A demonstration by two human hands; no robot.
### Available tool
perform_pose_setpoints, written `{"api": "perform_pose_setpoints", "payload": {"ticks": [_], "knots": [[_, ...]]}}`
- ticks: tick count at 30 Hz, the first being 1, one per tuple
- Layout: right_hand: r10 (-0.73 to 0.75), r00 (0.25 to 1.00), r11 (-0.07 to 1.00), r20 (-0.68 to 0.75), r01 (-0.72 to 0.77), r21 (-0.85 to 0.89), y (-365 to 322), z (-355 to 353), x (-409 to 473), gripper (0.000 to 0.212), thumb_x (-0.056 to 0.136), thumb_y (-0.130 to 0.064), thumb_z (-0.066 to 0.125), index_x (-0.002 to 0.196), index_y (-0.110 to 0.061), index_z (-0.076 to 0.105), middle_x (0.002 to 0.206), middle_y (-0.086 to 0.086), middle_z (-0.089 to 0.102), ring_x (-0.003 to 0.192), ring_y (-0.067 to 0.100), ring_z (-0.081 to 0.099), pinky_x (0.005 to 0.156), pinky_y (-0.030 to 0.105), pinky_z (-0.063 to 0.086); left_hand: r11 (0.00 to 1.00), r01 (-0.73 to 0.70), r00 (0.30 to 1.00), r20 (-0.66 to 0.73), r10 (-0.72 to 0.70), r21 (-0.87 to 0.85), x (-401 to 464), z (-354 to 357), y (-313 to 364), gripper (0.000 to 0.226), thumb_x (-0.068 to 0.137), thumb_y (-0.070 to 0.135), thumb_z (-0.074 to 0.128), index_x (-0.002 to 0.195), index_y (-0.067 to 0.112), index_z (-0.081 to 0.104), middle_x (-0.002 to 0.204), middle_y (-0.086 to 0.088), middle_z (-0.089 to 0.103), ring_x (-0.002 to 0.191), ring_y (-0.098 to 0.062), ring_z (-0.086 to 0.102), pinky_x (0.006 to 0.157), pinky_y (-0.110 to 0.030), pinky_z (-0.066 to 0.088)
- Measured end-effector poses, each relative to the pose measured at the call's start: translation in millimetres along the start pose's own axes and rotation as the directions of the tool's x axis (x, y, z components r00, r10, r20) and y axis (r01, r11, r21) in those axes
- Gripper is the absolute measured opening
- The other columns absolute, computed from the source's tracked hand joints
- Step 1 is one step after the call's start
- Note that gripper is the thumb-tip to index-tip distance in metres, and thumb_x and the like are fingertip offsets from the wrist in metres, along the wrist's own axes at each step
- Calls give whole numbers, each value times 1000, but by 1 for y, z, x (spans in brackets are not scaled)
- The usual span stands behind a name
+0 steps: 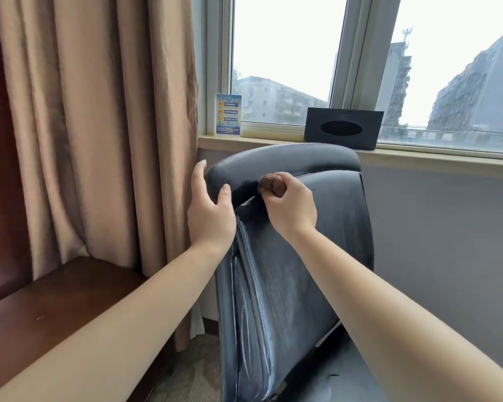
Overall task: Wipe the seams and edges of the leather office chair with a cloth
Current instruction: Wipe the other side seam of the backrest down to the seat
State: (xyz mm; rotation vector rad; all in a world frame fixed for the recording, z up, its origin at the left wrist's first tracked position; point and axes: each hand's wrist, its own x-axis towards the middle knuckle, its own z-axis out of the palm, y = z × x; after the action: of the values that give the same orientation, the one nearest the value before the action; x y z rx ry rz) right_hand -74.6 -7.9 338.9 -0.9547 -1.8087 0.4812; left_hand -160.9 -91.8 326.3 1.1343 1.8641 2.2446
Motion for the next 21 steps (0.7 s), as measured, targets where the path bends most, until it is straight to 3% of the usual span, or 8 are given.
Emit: {"api": "perform_pose_setpoints", "payload": {"ticks": [3, 6, 11, 14, 17, 21], "knots": [[-97, 994, 993, 41, 93, 73, -2, 3, -11, 14, 85, -25, 60, 98, -28, 67, 98, -12, 64, 88, 13, 57, 72, 29, 48, 999, -11, 1000, 8, 11, 49, 1, 2, 0, 51, 101, 18, 45, 148, 30, 31, 149, 10, 37, 133, -4, 31, 89, -1, 16], [-155, 987, 987, 30, 154, 36, 3, 6, -16, 15, 86, -29, 61, 100, -28, 66, 99, -13, 62, 87, 11, 56, 70, 29, 47, 985, -74, 997, -10, 77, 157, 4, 6, 0, 50, 99, 15, 47, 147, 20, 33, 147, 2, 39, 131, -9, 33, 87, -2, 16], [37, 999, 999, -22, -37, 25, 9, -3, 8, 17, 89, -33, 57, 103, -33, 66, 105, -10, 58, 96, 13, 55, 69, 25, 38, 912, -227, 973, 28, 231, 343, 10, 8, 3, 50, 95, 1, 47, 144, 5, 38, 146, -8, 36, 134, -20, 35, 99, -7, 16], [-20, 999, 997, 34, 17, 81, 5, 1, 3, 16, 87, -31, 59, 101, -33, 67, 103, -13, 56, 94, 11, 55, 70, 25, 40, 815, -303, 951, 108, 288, 494, 14, 9, 7, 49, 93, 1, 46, 142, 6, 42, 145, -9, 38, 129, -28, 37, 105, -24, 27], [-134, 989, 989, 54, 131, 66, 7, 4, -6, 14, 86, -30, 60, 98, -33, 68, 100, -17, 56, 91, 7, 54, 68, 26, 41, 688, -337, 940, 196, 278, 642, 20, 10, 12, 54, 92, 10, 50, 145, 9, 39, 147, -9, 37, 135, -29, 30, 110, -36, 25], [-57, 998, 998, 26, 56, 11, 12, -2, 9, 16, 88, -33, 57, 101, -36, 67, 104, -15, 57, 95, 10, 55, 69, 26, 40, 526, -386, 921, 281, 270, 758, 23, 13, 16, 61, 91, 18, 50, 148, 12, 33, 148, -11, 35, 136, -30, 29, 112, -43, 22]]}}
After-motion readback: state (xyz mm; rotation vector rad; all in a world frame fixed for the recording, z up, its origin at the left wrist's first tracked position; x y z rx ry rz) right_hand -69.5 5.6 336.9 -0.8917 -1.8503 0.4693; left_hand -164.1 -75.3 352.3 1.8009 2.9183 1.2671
